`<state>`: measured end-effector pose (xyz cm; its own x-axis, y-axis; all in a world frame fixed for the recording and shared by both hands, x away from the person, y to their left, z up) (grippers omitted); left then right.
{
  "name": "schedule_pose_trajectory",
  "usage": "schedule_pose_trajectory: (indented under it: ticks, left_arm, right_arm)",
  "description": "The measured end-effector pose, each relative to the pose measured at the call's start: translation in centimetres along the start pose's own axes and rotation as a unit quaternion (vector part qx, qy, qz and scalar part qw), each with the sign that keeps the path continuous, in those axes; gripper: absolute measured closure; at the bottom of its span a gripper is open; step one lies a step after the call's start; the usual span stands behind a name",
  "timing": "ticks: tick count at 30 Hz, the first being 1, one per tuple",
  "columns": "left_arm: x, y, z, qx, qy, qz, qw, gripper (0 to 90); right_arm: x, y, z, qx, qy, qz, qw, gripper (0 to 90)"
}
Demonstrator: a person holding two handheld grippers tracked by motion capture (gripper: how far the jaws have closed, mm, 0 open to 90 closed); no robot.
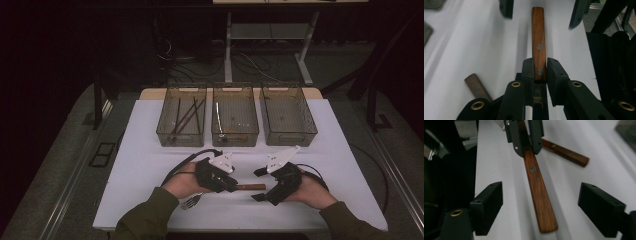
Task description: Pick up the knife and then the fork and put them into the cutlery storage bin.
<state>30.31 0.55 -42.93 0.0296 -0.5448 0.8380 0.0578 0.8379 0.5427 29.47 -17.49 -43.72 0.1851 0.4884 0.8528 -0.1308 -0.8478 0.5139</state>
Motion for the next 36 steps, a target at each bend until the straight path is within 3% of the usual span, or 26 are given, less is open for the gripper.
schedule_pose_trajectory:
  ticks: [10, 16, 24, 32, 36]
  left_arm:
    - [-0.1, -0.9, 1.0, -0.024, -0.014, -0.018, 0.9994, 76.7]
    - [-0.1, -1.2, 1.4, -0.033, -0.015, -0.027, 0.999, 76.7]
    - [0.0, -1.3, 1.6, -0.033, -0.01, -0.029, 0.999, 76.7]
    - [0.1, -1.3, 1.6, -0.034, -0.019, -0.028, 0.9988, 76.7]
    - [0.1, -1.3, 1.6, -0.034, -0.01, -0.021, 0.9992, 76.7]
  right_arm:
    - [0.6, -2.4, -0.5, 0.053, 0.022, -0.052, 0.997, 41.4]
    - [0.0, -3.3, -1.5, 0.057, 0.016, -0.085, 0.9946, 52.8]
    - [0.0, -3.7, -1.8, 0.055, 0.023, -0.09, 0.9941, 64.1]
    - [0.0, -3.8, -2.0, 0.068, 0.031, -0.093, 0.9928, 73.8]
    - [0.0, -3.7, -2.1, 0.066, 0.034, -0.091, 0.9931, 74.8]
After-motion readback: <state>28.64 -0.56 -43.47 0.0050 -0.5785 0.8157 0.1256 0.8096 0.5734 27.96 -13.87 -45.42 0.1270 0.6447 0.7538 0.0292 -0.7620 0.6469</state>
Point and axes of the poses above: each handheld gripper's, and its own axes: y roughly backward along the jaws, x roughly out of its top, z roughly to its right, the point moved 4 cm from there along -y, roughly forward along the jaws, and after that the axes turned 15 degrees about z, right-handed, at the moved point
